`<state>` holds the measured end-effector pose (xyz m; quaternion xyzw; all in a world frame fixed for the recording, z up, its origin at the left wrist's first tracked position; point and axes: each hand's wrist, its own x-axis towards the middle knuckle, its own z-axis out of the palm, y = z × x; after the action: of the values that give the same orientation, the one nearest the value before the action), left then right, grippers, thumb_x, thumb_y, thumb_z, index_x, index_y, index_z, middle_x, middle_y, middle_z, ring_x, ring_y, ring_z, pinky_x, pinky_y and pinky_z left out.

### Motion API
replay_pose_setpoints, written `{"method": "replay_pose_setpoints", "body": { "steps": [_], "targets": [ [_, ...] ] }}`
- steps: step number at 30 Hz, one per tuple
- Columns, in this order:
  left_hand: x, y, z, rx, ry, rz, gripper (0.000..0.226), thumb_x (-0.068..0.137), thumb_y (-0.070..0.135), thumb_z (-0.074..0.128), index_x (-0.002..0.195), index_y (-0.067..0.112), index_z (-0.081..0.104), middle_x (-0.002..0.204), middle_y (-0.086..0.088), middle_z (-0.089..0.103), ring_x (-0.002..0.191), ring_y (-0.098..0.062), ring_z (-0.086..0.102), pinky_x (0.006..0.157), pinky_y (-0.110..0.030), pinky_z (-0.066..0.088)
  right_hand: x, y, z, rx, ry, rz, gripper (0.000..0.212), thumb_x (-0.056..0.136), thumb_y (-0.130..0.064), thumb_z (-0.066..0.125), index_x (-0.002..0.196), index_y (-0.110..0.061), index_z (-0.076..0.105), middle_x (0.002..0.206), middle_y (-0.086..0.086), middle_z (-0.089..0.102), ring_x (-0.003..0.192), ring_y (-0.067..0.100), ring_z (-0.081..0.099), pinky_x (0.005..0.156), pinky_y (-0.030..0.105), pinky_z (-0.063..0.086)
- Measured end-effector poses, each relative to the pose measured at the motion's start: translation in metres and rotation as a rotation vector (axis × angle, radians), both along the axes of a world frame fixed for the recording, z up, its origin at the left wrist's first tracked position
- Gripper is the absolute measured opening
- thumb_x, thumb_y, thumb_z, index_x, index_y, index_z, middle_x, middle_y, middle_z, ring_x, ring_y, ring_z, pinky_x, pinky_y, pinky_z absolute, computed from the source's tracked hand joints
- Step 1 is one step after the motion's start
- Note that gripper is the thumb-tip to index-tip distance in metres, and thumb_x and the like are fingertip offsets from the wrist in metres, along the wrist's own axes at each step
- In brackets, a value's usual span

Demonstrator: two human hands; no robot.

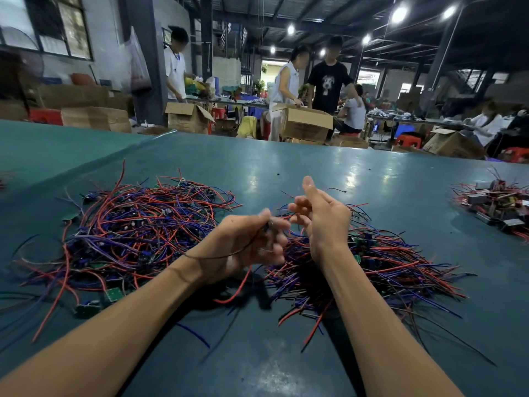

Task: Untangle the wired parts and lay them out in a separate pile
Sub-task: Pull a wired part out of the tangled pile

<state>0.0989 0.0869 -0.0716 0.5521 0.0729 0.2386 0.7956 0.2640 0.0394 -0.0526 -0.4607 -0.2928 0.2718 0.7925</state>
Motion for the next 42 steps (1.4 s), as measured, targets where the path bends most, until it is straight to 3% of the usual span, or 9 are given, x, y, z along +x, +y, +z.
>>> {"method": "replay_pose_setpoints", "body": {
  "steps": [5, 9, 14, 18, 21, 23, 27, 33, 42],
  "targets": [
    [0.000, 0.015, 0.004, -0.052, -0.101, 0.360, 0.052, 0.075, 0.057, 0.069, 0.108, 0.018, 0.080, 0.088, 0.005, 0.058, 0.078, -0.006, 0.054, 0.074, -0.027, 0.045, -0.020, -0.002, 0.003, -0.081, -0.178, 0.193, 0.037, 0.100, -0.035, 0.061, 0.088, -0.002, 0.074, 0.070, 0.011, 0.070, 0.065, 0.026, 0.070, 0.051, 0.032, 0.054],
    [-0.001, 0.014, 0.003, -0.035, -0.150, 0.403, 0.048, 0.091, 0.044, 0.059, 0.121, 0.008, 0.069, 0.106, -0.010, 0.073, 0.104, -0.025, 0.069, 0.095, -0.046, 0.055, -0.035, -0.006, 0.000, -0.123, -0.327, 0.379, 0.027, 0.099, -0.023, 0.063, 0.088, -0.004, 0.079, 0.084, 0.020, 0.076, 0.072, 0.029, 0.072, 0.056, 0.033, 0.055],
    [-0.001, 0.013, 0.007, -0.031, -0.109, 0.386, 0.047, 0.089, 0.042, 0.053, 0.123, 0.011, 0.065, 0.115, -0.007, 0.075, 0.105, -0.020, 0.073, 0.089, -0.042, 0.060, -0.036, -0.007, -0.001, -0.152, -0.315, 0.619, 0.020, 0.088, -0.022, 0.071, 0.090, -0.004, 0.080, 0.091, 0.019, 0.075, 0.080, 0.028, 0.070, 0.063, 0.032, 0.057],
    [-0.002, 0.013, 0.004, -0.081, -0.077, 0.357, 0.051, 0.089, 0.042, 0.058, 0.124, 0.005, 0.066, 0.122, -0.016, 0.071, 0.109, -0.029, 0.071, 0.080, -0.045, 0.061, -0.043, -0.006, -0.005, -0.159, -0.389, 0.618, 0.015, 0.093, -0.017, 0.072, 0.088, -0.007, 0.081, 0.087, 0.015, 0.077, 0.072, 0.020, 0.071, 0.062, 0.027, 0.057],
    [-0.003, 0.019, 0.002, -0.053, -0.015, 0.388, 0.051, 0.090, 0.043, 0.062, 0.117, 0.001, 0.069, 0.102, -0.015, 0.075, 0.068, -0.021, 0.072, 0.051, -0.031, 0.050, -0.048, -0.003, -0.008, -0.176, -0.439, 0.561, 0.019, 0.096, -0.012, 0.067, 0.089, 0.001, 0.078, 0.084, 0.021, 0.074, 0.069, 0.027, 0.070, 0.060, 0.031, 0.059],
    [-0.003, 0.023, 0.001, -0.038, 0.012, 0.444, 0.046, 0.088, 0.041, 0.065, 0.110, 0.001, 0.070, 0.089, -0.011, 0.074, 0.052, -0.017, 0.060, 0.053, -0.030, 0.042, -0.049, -0.003, -0.010, -0.228, -0.496, 0.565, 0.019, 0.097, -0.009, 0.065, 0.092, 0.005, 0.076, 0.081, 0.020, 0.074, 0.070, 0.031, 0.070, 0.061, 0.034, 0.061],
    [0.002, 0.029, -0.003, -0.198, -0.080, 0.497, 0.034, 0.090, 0.028, 0.066, 0.102, -0.005, 0.067, 0.090, -0.019, 0.073, 0.078, -0.031, 0.072, 0.068, -0.040, 0.060, -0.048, -0.006, -0.009, -0.275, -0.596, 0.617, 0.018, 0.098, -0.004, 0.062, 0.096, 0.009, 0.075, 0.077, 0.018, 0.073, 0.069, 0.030, 0.071, 0.063, 0.032, 0.061],
    [0.002, 0.038, -0.007, -0.187, -0.086, 0.593, 0.030, 0.103, 0.025, 0.055, 0.104, -0.004, 0.064, 0.087, -0.015, 0.076, 0.082, -0.027, 0.076, 0.071, -0.035, 0.061, -0.051, -0.019, -0.001, -0.305, -0.744, 0.767, 0.022, 0.099, -0.004, 0.060, 0.090, 0.011, 0.073, 0.075, 0.013, 0.073, 0.062, 0.019, 0.069, 0.059, 0.029, 0.059],
    [-0.007, 0.044, -0.005, -0.207, -0.042, 0.571, 0.038, 0.103, 0.036, 0.052, 0.115, 0.001, 0.061, 0.101, -0.014, 0.077, 0.094, -0.025, 0.076, 0.062, -0.028, 0.059, -0.051, -0.027, 0.008, -0.344, -0.783, 0.953, 0.020, 0.098, -0.009, 0.064, 0.091, 0.005, 0.076, 0.075, 0.016, 0.074, 0.061, 0.023, 0.070, 0.060, 0.031, 0.058]
  ]
}}
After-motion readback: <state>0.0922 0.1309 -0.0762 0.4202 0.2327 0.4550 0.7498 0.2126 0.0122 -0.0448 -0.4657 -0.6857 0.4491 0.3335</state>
